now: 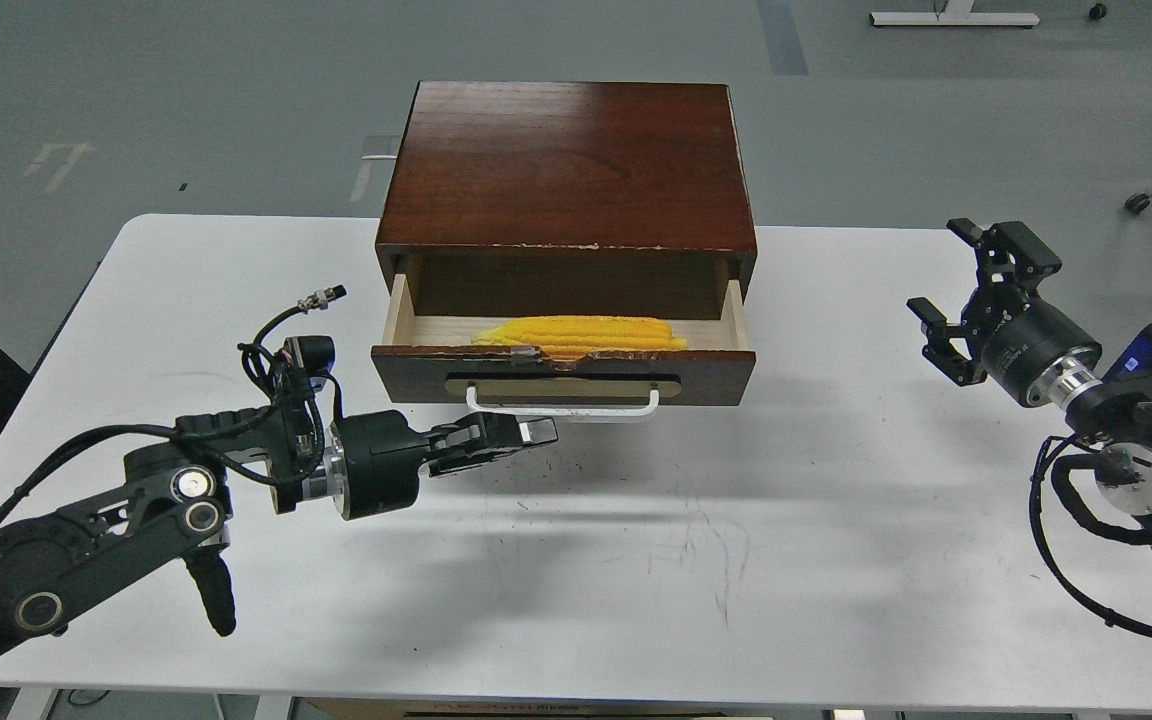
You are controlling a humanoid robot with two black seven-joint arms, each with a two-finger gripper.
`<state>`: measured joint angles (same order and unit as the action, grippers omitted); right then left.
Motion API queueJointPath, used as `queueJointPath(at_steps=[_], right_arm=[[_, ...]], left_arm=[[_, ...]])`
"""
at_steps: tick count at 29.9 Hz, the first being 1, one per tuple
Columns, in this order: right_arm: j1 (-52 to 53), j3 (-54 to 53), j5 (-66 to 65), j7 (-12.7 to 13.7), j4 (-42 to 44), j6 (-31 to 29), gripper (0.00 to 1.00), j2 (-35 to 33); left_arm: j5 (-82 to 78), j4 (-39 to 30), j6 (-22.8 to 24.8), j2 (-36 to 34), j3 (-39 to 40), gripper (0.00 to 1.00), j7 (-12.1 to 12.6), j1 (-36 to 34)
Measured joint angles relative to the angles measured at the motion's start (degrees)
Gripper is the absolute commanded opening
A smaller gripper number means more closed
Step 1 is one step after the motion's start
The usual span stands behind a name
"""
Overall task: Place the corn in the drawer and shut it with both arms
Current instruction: 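Position the left gripper fingers against the drawer front near the handle, then push the drawer away from the robot with the left gripper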
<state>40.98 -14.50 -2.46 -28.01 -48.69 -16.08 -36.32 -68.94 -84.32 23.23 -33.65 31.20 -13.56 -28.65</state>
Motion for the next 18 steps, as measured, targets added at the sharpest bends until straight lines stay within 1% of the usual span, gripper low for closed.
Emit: queueJointPath(at_steps=[8, 18], right_arm=[[-0.3, 0.0, 0.0, 0.0, 0.0, 0.0, 0.99, 0.1], [-1.1, 0.0, 0.0, 0.0, 0.0, 0.0, 0.99, 0.0]], left_arm=[[0.1, 1.0, -0.1, 0.8, 0.3, 0.0, 0.0, -0.1], [0.1, 4.8, 0.0, 3.4, 2.6, 0.0, -0.1, -1.1]])
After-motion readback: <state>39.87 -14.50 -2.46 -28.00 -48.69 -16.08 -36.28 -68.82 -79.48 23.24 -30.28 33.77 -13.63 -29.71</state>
